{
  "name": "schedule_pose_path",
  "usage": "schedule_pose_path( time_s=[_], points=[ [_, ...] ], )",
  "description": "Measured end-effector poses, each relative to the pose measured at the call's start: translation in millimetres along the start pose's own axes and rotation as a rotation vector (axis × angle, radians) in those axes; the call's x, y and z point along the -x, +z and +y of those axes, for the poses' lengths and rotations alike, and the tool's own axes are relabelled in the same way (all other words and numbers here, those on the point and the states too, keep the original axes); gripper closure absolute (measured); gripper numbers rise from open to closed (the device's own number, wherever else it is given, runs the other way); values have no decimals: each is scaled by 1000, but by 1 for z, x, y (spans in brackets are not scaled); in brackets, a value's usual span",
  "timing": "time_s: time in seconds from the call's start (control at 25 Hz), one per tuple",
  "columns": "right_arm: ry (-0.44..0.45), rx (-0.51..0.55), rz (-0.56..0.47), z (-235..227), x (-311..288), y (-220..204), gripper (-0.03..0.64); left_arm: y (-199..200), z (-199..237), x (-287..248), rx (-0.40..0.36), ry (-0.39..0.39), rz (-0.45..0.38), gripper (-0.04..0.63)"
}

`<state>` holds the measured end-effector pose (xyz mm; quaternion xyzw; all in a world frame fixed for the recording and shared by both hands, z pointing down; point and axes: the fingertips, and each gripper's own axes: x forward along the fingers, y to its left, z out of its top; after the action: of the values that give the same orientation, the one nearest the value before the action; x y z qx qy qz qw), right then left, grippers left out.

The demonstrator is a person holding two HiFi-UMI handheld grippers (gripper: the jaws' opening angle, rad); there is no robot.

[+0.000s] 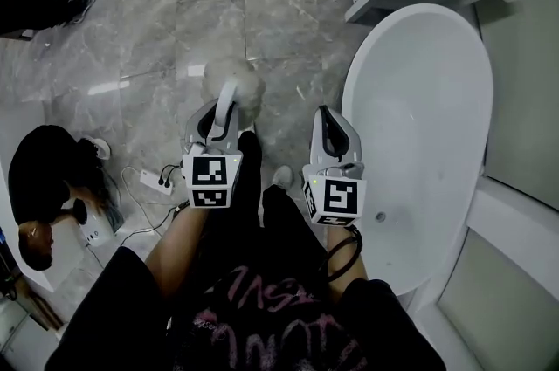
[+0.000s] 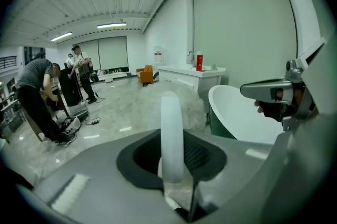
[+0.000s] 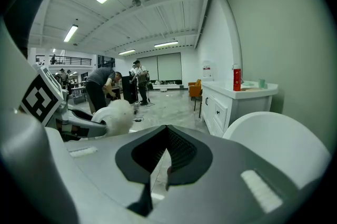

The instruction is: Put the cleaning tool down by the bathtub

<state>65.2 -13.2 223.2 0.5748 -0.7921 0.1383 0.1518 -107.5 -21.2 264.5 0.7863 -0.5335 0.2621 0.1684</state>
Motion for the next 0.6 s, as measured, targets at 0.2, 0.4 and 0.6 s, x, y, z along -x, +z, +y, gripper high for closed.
schedule_pose_path(
  time_s=[0.2,0.4,0.6],
  points=[
    [-9,-27,33,-7,-29,-21,603,-17,-5,-36,-7,-38,43,518],
    [-20,-59,70,-11,-52,-46,603,-41,-5,-70,-9,-62,93,518],
    [-24,-75,114,-20,-79,-79,603,-64,-4,-112,21,-63,129,518]
  ],
)
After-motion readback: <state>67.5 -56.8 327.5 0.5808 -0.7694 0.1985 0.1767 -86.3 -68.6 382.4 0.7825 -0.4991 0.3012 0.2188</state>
